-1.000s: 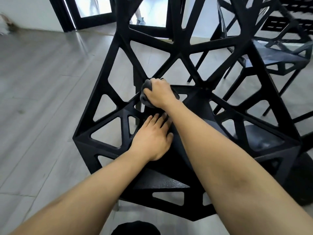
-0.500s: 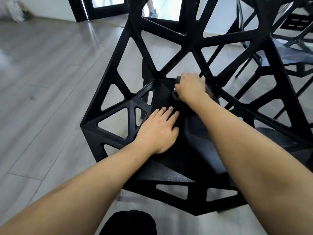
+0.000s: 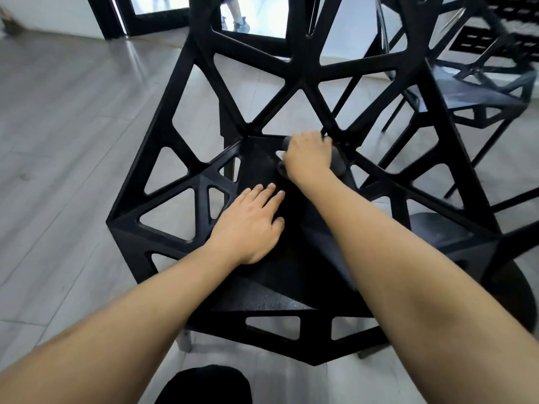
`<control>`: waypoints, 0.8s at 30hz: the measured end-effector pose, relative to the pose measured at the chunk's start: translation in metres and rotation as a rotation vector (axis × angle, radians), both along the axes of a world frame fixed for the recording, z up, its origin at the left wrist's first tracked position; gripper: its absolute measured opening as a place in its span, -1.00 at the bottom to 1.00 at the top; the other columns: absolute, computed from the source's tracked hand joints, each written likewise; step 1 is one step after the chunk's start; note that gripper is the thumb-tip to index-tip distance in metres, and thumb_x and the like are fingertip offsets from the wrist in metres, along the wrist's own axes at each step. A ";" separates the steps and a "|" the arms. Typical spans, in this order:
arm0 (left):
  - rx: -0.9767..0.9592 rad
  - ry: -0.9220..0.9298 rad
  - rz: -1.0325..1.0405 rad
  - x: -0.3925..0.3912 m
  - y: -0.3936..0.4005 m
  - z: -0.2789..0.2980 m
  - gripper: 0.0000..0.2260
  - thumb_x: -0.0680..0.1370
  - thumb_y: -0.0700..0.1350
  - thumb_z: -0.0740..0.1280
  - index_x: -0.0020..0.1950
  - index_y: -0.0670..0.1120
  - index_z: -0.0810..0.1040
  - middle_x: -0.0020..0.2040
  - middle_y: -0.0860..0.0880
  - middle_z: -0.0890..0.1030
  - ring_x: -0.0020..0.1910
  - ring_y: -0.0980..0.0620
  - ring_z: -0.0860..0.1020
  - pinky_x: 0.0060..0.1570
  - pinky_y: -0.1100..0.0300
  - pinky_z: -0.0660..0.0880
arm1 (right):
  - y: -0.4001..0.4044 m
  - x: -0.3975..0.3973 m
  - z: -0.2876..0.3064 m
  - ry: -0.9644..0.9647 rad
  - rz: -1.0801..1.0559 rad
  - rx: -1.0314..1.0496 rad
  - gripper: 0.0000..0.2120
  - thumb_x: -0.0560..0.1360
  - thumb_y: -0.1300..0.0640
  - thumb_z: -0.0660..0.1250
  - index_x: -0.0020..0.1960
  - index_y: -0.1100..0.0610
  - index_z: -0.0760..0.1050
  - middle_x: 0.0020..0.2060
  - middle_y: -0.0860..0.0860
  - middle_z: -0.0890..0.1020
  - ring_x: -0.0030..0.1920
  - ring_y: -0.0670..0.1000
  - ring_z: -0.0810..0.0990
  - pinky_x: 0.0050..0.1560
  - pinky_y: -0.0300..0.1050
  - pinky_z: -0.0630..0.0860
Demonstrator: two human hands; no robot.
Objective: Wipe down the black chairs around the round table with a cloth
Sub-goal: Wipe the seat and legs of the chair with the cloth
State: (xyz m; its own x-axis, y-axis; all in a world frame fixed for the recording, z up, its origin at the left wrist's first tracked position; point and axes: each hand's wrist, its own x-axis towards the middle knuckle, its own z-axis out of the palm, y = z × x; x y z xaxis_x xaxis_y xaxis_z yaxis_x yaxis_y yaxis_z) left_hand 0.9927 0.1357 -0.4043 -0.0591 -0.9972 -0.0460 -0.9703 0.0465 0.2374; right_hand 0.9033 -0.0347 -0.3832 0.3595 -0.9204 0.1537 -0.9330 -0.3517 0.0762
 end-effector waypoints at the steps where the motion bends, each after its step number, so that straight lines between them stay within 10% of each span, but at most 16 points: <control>1: -0.001 -0.001 0.003 0.000 0.000 0.000 -0.46 0.69 0.09 -0.02 0.66 0.00 0.00 0.66 -0.01 -0.02 0.63 0.01 -0.07 0.59 0.09 -0.15 | -0.005 -0.010 0.003 0.017 -0.051 -0.007 -0.64 0.63 -0.05 0.19 0.29 0.15 0.50 0.24 0.12 0.56 0.31 0.17 0.44 0.28 0.11 0.32; 11: 0.004 -0.016 0.009 0.001 -0.002 -0.002 -0.47 0.70 0.07 -0.02 0.66 -0.01 0.01 0.66 -0.01 0.00 0.63 0.00 -0.05 0.59 0.08 -0.13 | -0.044 -0.070 0.025 -0.100 -0.029 0.150 -0.64 0.58 -0.07 0.20 0.13 0.17 0.58 0.15 0.21 0.57 0.25 0.28 0.47 0.24 0.17 0.46; 24: -0.059 0.004 0.013 0.000 -0.004 -0.001 -0.54 0.67 -0.08 0.05 0.59 -0.11 0.25 0.60 -0.12 0.23 0.57 -0.12 0.18 0.55 -0.03 0.08 | 0.133 -0.082 0.000 -0.454 0.170 0.299 -0.54 0.35 -0.24 0.10 0.01 -0.01 0.58 -0.02 -0.01 0.59 0.08 0.11 0.51 0.17 0.11 0.46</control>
